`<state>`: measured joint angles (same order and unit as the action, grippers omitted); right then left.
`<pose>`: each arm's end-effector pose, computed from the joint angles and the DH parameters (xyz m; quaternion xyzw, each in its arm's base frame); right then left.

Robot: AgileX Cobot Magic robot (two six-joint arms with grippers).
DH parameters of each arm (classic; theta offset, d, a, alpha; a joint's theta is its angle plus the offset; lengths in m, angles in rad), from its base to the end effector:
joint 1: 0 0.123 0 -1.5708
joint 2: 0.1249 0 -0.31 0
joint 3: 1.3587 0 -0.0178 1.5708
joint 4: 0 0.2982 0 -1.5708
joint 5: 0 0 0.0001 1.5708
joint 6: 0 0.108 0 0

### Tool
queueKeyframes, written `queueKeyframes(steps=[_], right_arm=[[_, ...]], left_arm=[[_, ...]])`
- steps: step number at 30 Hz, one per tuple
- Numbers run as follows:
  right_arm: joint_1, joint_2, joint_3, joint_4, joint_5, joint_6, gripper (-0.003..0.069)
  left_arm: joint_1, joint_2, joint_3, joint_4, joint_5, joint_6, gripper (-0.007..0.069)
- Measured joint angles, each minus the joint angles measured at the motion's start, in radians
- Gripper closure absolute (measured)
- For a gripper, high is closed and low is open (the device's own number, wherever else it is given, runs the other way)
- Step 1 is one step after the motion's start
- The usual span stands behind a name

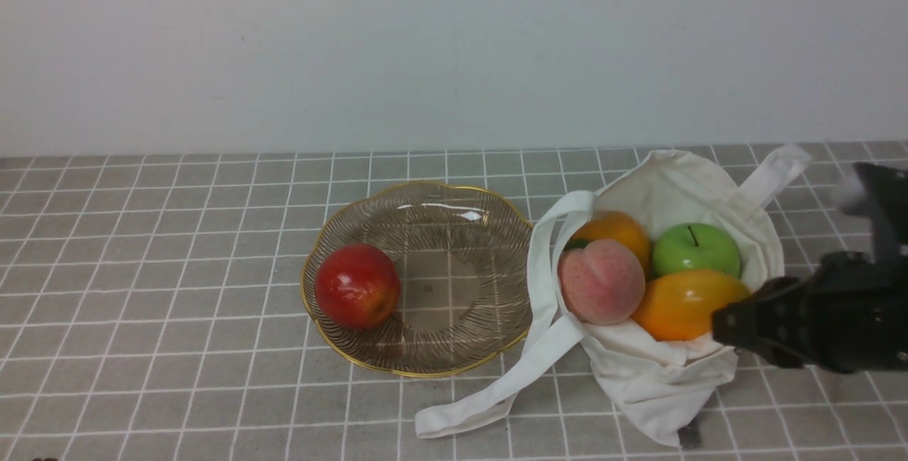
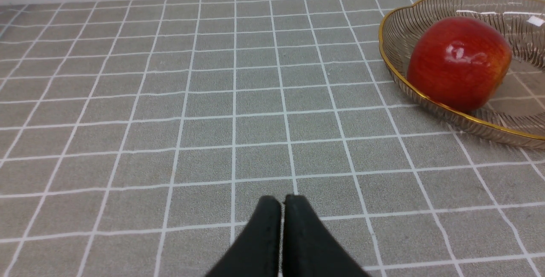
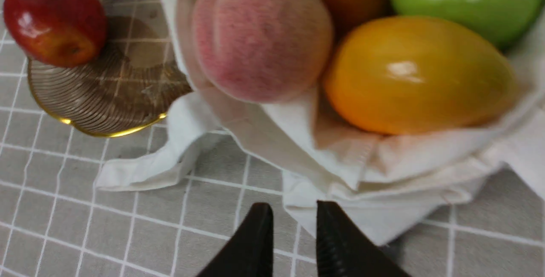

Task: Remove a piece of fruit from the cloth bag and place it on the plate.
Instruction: Use the right arm to grab a peach from the bag

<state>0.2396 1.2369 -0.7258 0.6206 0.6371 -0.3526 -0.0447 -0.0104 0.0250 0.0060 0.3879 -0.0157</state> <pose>0.2557 0.1010 0.2364 -0.0855 0.9373 0.2237 0.2531 0.0907 -0.0038 0.1642 0.0133 0.8092 -0.0152 0.5871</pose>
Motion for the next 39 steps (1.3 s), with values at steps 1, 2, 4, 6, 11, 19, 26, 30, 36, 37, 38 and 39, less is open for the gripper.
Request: queueKeyframes(steps=[1, 2, 4, 6, 11, 19, 26, 30, 36, 37, 38, 39], right_arm=[[0.017, 0.037, -0.023, 0.002, 0.000, -0.015, 0.0449], [0.040, 0.078, -0.065, 0.001, 0.000, -0.030, 0.0399], [0.060, 0.138, -0.111, -0.007, 0.000, -0.038, 0.0318], [0.067, 0.169, -0.144, -0.017, -0.002, -0.041, 0.0260], [0.075, 0.321, -0.242, -0.040, -0.067, -0.048, 0.0025], [0.075, 0.456, -0.326, -0.064, -0.121, -0.048, -0.0032], [0.076, 0.521, -0.341, -0.062, -0.121, -0.048, -0.0024], [0.076, 0.527, -0.341, -0.059, -0.120, -0.048, 0.0032], [0.076, 0.526, -0.342, -0.061, -0.111, -0.048, 0.0186], [0.076, 0.524, -0.342, -0.062, -0.107, -0.049, 0.0184], [0.076, 0.519, -0.342, -0.063, -0.100, -0.053, 0.0184], [0.076, 0.512, -0.342, -0.064, -0.094, -0.059, 0.0184]], left_arm=[[0.000, 0.000, 0.000, 0.000, 0.000, 0.000, 0.0633], [0.000, 0.000, 0.000, 0.000, 0.000, 0.000, 0.0633], [0.000, 0.000, 0.000, 0.000, 0.000, 0.000, 0.0633], [0.000, 0.000, 0.000, 0.000, 0.000, 0.000, 0.0633], [0.000, 0.000, 0.000, 0.000, 0.000, 0.000, 0.0633], [0.000, 0.000, 0.000, 0.000, 0.000, 0.000, 0.0633], [0.000, 0.000, 0.000, 0.000, 0.000, 0.000, 0.0633], [0.000, 0.000, 0.000, 0.000, 0.000, 0.000, 0.0633], [0.000, 0.000, 0.000, 0.000, 0.000, 0.000, 0.0633], [0.000, 0.000, 0.000, 0.000, 0.000, 0.000, 0.0633], [0.000, 0.000, 0.000, 0.000, 0.000, 0.000, 0.0633], [0.000, 0.000, 0.000, 0.000, 0.000, 0.000, 0.0633]])
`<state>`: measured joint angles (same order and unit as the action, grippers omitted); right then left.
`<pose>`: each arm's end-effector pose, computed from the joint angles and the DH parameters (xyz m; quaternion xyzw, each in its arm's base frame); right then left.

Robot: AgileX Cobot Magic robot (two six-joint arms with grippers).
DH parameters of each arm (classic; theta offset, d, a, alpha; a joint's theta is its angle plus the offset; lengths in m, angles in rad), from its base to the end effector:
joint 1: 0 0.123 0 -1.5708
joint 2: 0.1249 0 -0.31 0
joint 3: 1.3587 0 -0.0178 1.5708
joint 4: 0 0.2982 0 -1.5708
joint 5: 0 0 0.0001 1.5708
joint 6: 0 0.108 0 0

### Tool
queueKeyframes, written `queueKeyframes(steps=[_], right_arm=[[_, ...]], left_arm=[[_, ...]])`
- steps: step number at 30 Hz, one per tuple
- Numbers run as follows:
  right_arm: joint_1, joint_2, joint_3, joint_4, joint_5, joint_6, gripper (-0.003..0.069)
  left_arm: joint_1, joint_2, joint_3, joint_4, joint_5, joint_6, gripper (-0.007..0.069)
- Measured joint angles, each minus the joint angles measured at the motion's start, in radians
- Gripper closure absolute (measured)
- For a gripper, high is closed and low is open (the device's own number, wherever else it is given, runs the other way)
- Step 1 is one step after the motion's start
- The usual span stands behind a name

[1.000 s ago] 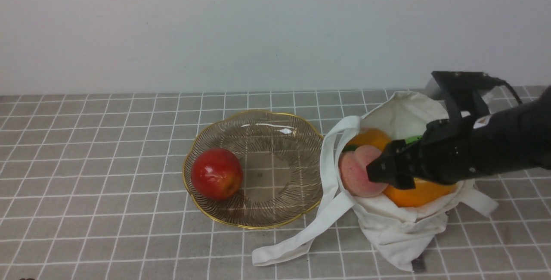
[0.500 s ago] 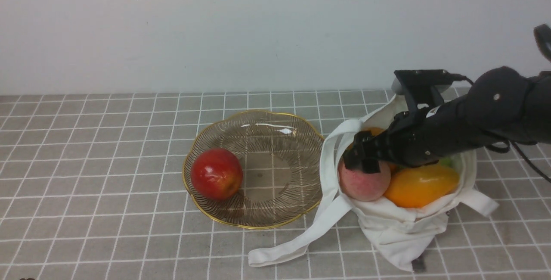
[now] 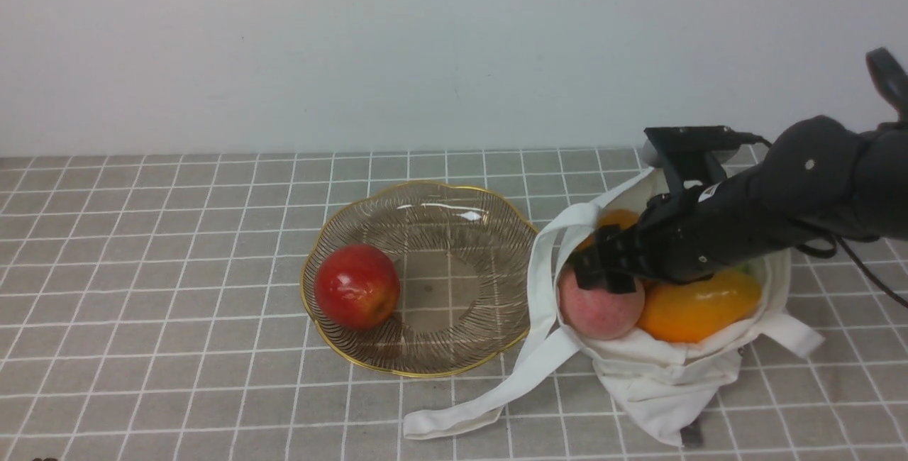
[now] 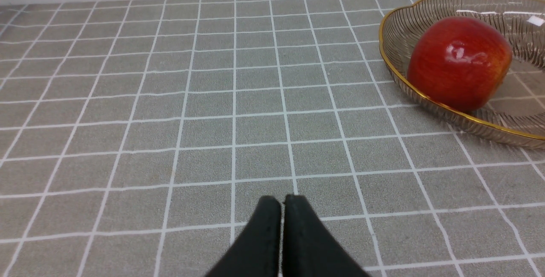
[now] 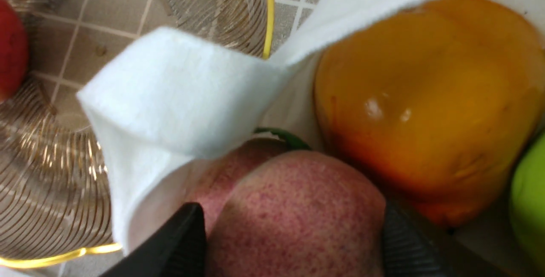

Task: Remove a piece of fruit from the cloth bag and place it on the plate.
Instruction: Use the right arm to grab a peach from the bag, then use the right arm to put the peach into the empty plate on the left

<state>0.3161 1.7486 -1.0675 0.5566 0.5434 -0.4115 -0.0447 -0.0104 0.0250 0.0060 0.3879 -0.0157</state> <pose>0.3705 0.1523 0.1757 -0.1481 0.9484 0.1792 0.2156 0.0907 -0.0038 0.1642 0.0133 0.8092 -0.0152 0.5871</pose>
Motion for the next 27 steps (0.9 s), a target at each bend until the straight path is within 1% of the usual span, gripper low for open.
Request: queueKeyframes(steps=[3, 9, 12, 15, 16, 19, 20, 22, 24, 25, 26, 27], right_arm=[[0.000, -0.030, 0.000, -0.003, 0.017, -0.014, 0.0184], [0.000, -0.187, -0.001, -0.029, 0.068, -0.031, 0.0184], [0.000, -0.270, -0.029, -0.059, 0.140, -0.031, 0.0184], [0.000, -0.323, -0.086, -0.063, 0.220, -0.032, 0.0184], [0.000, -0.326, -0.096, -0.060, 0.224, -0.032, 0.0184], [0.000, -0.348, -0.159, 0.008, 0.255, -0.044, 0.0184], [0.000, -0.343, -0.180, 0.074, 0.249, -0.077, 0.0184], [0.002, -0.331, -0.189, 0.138, 0.239, -0.127, 0.0184], [0.015, -0.297, -0.192, 0.219, 0.212, -0.202, 0.0184], [0.033, -0.255, -0.192, 0.282, 0.183, -0.289, 0.0184], [0.033, -0.255, -0.192, 0.282, 0.183, -0.289, 0.0184], [0.073, -0.190, -0.192, 0.378, 0.138, -0.413, 0.0184]], left_arm=[[0.000, 0.000, 0.000, 0.000, 0.000, 0.000, 0.0633], [0.000, 0.000, 0.000, 0.000, 0.000, 0.000, 0.0633], [0.000, 0.000, 0.000, 0.000, 0.000, 0.000, 0.0633], [0.000, 0.000, 0.000, 0.000, 0.000, 0.000, 0.0633], [0.000, 0.000, 0.000, 0.000, 0.000, 0.000, 0.0633], [0.000, 0.000, 0.000, 0.000, 0.000, 0.000, 0.0633], [0.000, 0.000, 0.000, 0.000, 0.000, 0.000, 0.0633], [0.000, 0.000, 0.000, 0.000, 0.000, 0.000, 0.0633], [0.000, 0.000, 0.000, 0.000, 0.000, 0.000, 0.0633], [0.000, 0.000, 0.000, 0.000, 0.000, 0.000, 0.0633], [0.000, 0.000, 0.000, 0.000, 0.000, 0.000, 0.0633], [0.000, 0.000, 0.000, 0.000, 0.000, 0.000, 0.0633]])
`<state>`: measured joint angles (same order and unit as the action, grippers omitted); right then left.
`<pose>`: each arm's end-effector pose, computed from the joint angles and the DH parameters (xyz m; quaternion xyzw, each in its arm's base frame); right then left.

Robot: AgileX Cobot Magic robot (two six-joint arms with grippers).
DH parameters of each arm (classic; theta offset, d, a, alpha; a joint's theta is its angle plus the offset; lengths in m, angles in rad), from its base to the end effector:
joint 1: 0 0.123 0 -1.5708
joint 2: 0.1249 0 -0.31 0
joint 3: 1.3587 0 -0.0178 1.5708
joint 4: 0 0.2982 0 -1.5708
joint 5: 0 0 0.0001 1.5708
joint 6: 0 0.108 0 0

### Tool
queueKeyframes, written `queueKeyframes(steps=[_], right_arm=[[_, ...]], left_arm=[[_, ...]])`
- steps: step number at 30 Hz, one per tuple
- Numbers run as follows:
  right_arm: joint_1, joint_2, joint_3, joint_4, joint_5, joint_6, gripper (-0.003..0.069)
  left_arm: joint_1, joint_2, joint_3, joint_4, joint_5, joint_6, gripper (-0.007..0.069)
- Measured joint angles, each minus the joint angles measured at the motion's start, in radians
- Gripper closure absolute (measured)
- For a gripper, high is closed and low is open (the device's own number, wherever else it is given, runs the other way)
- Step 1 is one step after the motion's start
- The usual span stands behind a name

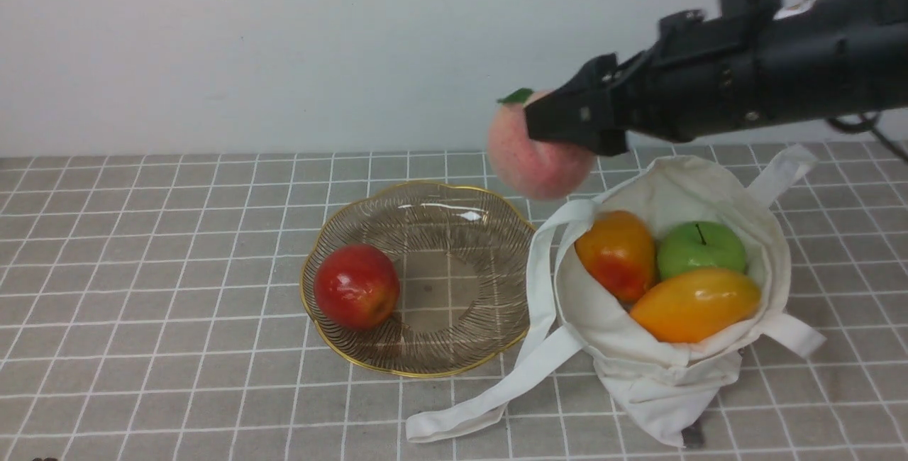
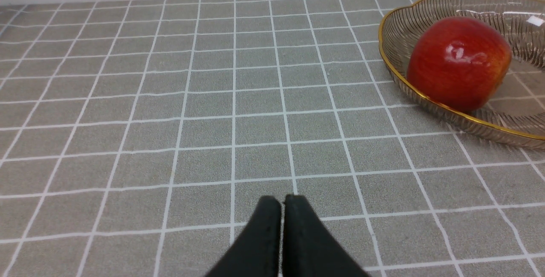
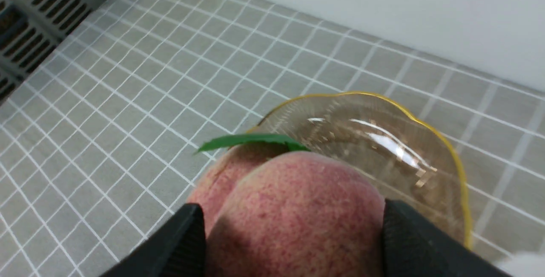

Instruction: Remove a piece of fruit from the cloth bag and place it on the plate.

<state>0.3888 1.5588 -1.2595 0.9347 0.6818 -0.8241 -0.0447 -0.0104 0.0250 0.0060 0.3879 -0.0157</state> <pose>0.3527 0.2037 0.3284 -0.2863 0.8263 0.3109 0.3723 0.0907 -0.0038 0.1642 0.0133 0.8092 -0.0152 0.5871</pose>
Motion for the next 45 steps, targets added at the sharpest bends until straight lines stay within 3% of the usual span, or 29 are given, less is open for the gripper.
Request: queueKeyframes(steps=[11, 13, 16, 20, 26, 29, 33, 36, 37, 39, 41, 43, 45], right_arm=[[0.120, 0.266, 0.000, 0.394, -0.320, -0.510, 0.0182], [0.121, 0.281, 0.000, 0.439, -0.347, -0.547, 0.0160], [0.121, 0.303, 0.000, 0.532, -0.389, -0.605, 0.0059], [0.121, 0.307, 0.000, 0.567, -0.402, -0.644, -0.0022], [0.121, 0.273, 0.000, 0.536, -0.405, -0.646, -0.0024], [0.121, 0.208, 0.000, 0.475, -0.405, -0.626, 0.0026], [0.121, 0.101, 0.000, 0.364, -0.373, -0.506, 0.0149], [0.121, -0.007, 0.000, 0.207, -0.273, -0.340, 0.0316], [0.121, -0.007, 0.000, 0.196, -0.273, -0.329, 0.0327], [0.121, -0.089, 0.000, 0.011, -0.145, -0.196, 0.0472], [0.121, -0.108, 0.000, -0.068, -0.108, -0.161, 0.0512], [0.121, -0.160, 0.000, -0.263, 0.013, -0.024, 0.0615], [0.121, -0.191, 0.000, -0.382, 0.092, 0.072, 0.0649]], left_arm=[[0.000, 0.000, 0.000, 0.000, 0.000, 0.000, 0.0633], [0.000, 0.000, 0.000, 0.000, 0.000, 0.000, 0.0633], [0.000, 0.000, 0.000, 0.000, 0.000, 0.000, 0.0633], [0.000, 0.000, 0.000, 0.000, 0.000, 0.000, 0.0633], [0.000, 0.000, 0.000, 0.000, 0.000, 0.000, 0.0633], [0.000, 0.000, 0.000, 0.000, 0.000, 0.000, 0.0633], [0.000, 0.000, 0.000, 0.000, 0.000, 0.000, 0.0633], [0.000, 0.000, 0.000, 0.000, 0.000, 0.000, 0.0633], [0.000, 0.000, 0.000, 0.000, 0.000, 0.000, 0.0633], [0.000, 0.000, 0.000, 0.000, 0.000, 0.000, 0.0633], [0.000, 0.000, 0.000, 0.000, 0.000, 0.000, 0.0633], [0.000, 0.000, 0.000, 0.000, 0.000, 0.000, 0.0633], [0.000, 0.000, 0.000, 0.000, 0.000, 0.000, 0.0633]])
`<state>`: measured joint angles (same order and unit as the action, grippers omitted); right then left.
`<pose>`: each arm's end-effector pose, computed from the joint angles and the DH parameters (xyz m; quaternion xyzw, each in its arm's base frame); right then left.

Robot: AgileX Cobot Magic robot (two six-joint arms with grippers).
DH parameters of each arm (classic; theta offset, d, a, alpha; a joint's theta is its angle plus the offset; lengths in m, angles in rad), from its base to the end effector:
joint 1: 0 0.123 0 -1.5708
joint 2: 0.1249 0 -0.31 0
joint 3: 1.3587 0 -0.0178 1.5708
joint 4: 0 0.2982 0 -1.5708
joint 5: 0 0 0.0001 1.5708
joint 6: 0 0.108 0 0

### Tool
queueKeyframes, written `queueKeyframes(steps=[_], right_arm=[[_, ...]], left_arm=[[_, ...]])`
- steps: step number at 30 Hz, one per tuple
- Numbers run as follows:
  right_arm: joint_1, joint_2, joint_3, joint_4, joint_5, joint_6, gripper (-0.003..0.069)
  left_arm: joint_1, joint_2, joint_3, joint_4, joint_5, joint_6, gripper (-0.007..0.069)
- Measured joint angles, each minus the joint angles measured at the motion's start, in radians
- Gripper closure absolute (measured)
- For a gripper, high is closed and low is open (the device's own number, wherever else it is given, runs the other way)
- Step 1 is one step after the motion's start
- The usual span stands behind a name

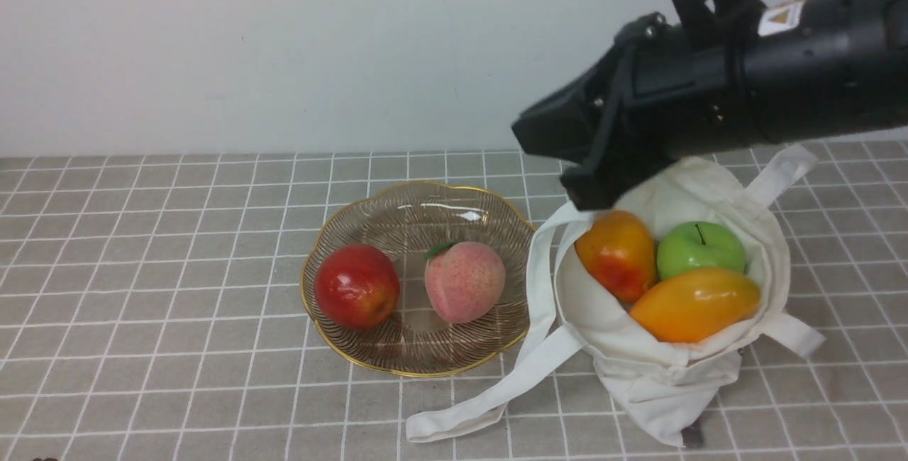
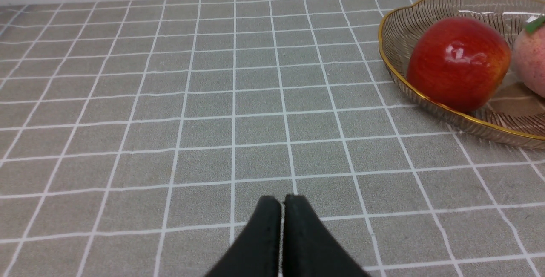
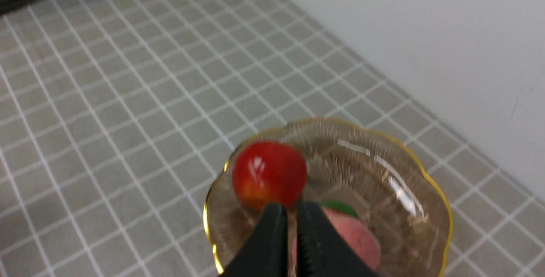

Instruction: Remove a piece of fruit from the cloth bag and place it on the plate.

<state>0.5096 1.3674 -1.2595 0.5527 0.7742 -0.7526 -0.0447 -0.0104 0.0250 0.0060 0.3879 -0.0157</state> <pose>0.2862 0.2054 0.3778 -0.4379 0.7830 0.2044 0.3916 0.0907 -0.0038 0.1642 0.0133 0.8092 -0.0152 0.5871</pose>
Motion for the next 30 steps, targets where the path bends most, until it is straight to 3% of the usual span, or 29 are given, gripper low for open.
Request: queueKeyframes(steps=[1, 4, 7, 15, 17, 22, 30], right_arm=[[0.000, -0.032, 0.000, -0.109, 0.069, 0.131, 0.0664], [0.000, -0.082, 0.006, -0.229, 0.140, 0.262, 0.0670], [0.000, -0.208, 0.066, -0.410, 0.227, 0.468, 0.0671], [0.000, -0.575, 0.313, -0.565, 0.220, 0.693, 0.0671], [0.000, -0.652, 0.400, -0.572, 0.174, 0.713, 0.0671], [0.000, -0.885, 0.713, -0.575, -0.173, 0.738, 0.0673], [0.000, -0.934, 1.029, -0.575, -0.670, 0.753, 0.0673]], left_arm=[[0.000, 0.000, 0.000, 0.000, 0.000, 0.000, 0.0633], [0.000, 0.000, 0.000, 0.000, 0.000, 0.000, 0.0633], [0.000, 0.000, 0.000, 0.000, 0.000, 0.000, 0.0633], [0.000, 0.000, 0.000, 0.000, 0.000, 0.000, 0.0633], [0.000, 0.000, 0.000, 0.000, 0.000, 0.000, 0.0633], [0.000, 0.000, 0.000, 0.000, 0.000, 0.000, 0.0633], [0.000, 0.000, 0.000, 0.000, 0.000, 0.000, 0.0633]])
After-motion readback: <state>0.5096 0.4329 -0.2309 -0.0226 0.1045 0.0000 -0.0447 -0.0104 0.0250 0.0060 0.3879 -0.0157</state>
